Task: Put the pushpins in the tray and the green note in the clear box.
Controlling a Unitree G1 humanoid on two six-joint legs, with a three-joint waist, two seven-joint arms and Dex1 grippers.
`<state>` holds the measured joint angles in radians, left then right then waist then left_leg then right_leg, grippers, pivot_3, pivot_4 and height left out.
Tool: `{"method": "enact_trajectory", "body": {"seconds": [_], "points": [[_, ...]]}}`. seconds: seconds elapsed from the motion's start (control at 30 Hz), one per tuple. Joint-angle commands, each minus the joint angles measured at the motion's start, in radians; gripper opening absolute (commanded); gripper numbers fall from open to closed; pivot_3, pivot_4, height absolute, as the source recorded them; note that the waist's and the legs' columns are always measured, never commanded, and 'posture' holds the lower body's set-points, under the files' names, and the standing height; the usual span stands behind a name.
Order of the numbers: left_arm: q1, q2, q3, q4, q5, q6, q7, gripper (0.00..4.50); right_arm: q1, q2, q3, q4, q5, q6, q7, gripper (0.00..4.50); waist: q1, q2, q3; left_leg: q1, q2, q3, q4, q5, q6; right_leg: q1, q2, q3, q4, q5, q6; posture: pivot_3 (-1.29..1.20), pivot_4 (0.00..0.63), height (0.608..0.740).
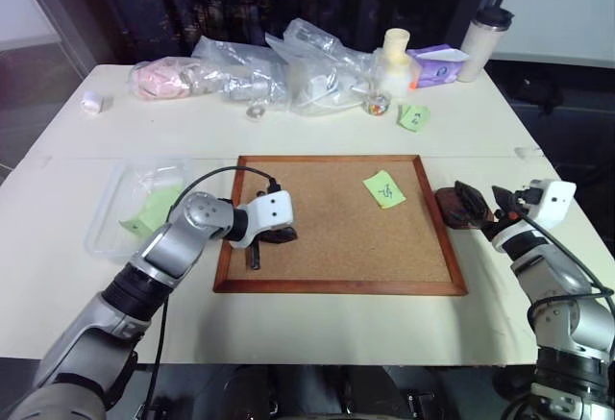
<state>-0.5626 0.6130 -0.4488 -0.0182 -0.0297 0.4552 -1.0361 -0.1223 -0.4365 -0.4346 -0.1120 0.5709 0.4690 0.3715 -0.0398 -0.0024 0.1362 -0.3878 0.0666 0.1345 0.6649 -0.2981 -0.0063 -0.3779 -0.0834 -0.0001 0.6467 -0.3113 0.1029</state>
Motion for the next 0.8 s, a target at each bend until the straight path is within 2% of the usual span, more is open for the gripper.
{"method": "enact_trajectory", "body": {"seconds": [0.03,0.1,0.2,0.27,0.53,0.7,0.8], "points": [[0.055,0.039,-0.037,0.097,0.074,0.059,0.015,0.0,0.018,-0.036,0.086,-0.108,-0.034,0.005,0.046,4.46,-0.003,0.0,0.0,0.0,0.0,0.0,0.0,0.0,0.0,0.0,0.0,0.0,0.0,0.0,0.0,0.0,0.15,0.735],[0.057,0.035,-0.018,0.089,0.05,0.06,0.007,0.0,0.029,-0.047,0.155,-0.136,-0.073,-0.001,0.062,4.46,-0.004,0.0,0.0,0.0,0.0,0.0,0.0,0.0,0.0,0.0,0.0,0.0,0.0,0.0,0.0,0.0,0.15,0.735],[0.062,0.03,0.007,0.086,0.029,0.037,-0.003,0.0,0.019,-0.021,0.331,-0.147,-0.183,-0.054,0.083,4.46,-0.006,-0.001,0.0,0.0,0.0,0.0,-0.001,0.0,0.0,-0.001,-0.002,0.0,0.0,-0.002,-0.004,0.0,0.15,0.735],[0.069,0.03,0.014,0.079,0.024,0.03,-0.007,0.0,0.006,0.002,0.38,-0.129,-0.215,-0.08,0.088,4.46,-0.005,-0.001,0.001,-0.001,0.0,0.0,-0.001,0.0,0.0,-0.002,-0.002,0.0,0.0,-0.002,-0.005,0.0,0.15,0.735],[0.076,0.023,0.006,0.067,0.03,0.038,0.0,0.0,-0.07,0.062,0.442,0.019,-0.284,-0.184,0.112,4.46,-0.004,-0.006,0.003,-0.003,0.0,0.0,-0.001,0.0,0.0,-0.005,0.001,-0.001,0.0,-0.002,-0.004,0.0,0.15,0.735],[0.076,0.02,0.008,0.059,0.028,0.046,0.003,0.0,-0.091,0.071,0.43,0.101,-0.293,-0.21,0.132,4.46,-0.001,-0.007,0.003,-0.003,0.0,0.0,-0.001,0.0,-0.001,-0.005,0.002,-0.001,0.001,-0.001,-0.002,0.0,0.15,0.735],[0.081,0.023,0.011,0.059,0.029,0.046,0.005,0.0,-0.1,0.077,0.422,0.133,-0.285,-0.219,0.144,3.65,-0.002,-0.007,0.003,-0.003,0.0,0.0,-0.001,0.001,-0.001,-0.005,0.002,-0.001,0.001,-0.001,-0.002,0.0,0.15,0.735]]}}
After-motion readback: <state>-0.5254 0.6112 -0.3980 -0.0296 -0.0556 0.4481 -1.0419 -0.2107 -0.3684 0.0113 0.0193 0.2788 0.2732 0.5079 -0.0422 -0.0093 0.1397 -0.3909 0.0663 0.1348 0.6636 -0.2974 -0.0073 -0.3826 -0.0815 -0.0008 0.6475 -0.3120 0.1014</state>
